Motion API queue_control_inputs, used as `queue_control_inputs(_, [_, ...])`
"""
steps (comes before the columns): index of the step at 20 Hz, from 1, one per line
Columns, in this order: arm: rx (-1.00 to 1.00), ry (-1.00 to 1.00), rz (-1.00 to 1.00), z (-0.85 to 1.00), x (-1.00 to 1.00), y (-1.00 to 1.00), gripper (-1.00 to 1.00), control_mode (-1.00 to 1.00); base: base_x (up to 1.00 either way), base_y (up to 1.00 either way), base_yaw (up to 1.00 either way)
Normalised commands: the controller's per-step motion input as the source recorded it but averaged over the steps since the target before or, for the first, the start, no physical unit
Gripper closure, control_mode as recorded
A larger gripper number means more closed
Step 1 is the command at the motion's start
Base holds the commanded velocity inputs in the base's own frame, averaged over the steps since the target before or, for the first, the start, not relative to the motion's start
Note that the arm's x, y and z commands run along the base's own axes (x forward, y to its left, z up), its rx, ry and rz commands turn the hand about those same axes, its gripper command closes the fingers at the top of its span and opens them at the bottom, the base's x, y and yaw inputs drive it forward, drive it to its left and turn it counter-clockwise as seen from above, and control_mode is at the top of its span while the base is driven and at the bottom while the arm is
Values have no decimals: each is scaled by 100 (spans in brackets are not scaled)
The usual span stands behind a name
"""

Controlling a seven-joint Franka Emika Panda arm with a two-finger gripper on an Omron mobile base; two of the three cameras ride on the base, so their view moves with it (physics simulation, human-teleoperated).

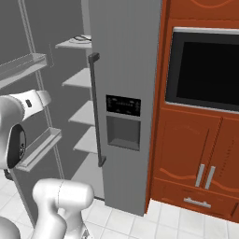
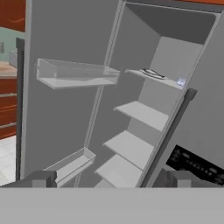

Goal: Retrieve the fish from the fridge and place it on the saucepan with marinade on the stove.

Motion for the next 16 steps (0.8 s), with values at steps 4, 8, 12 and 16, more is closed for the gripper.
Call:
queue_control_inputs(4, [0,0,0,0,0,0,-100,100,-36,1,0])
queue_control_inputs(8, [0,0,0,0,0,0,-100,100,-10,28,0])
queue_control_inputs(12, [0,0,0,0,0,0,-100,100,3,49,0])
queue_control_inputs(16, [0,0,0,0,0,0,-100,100,13,62,0])
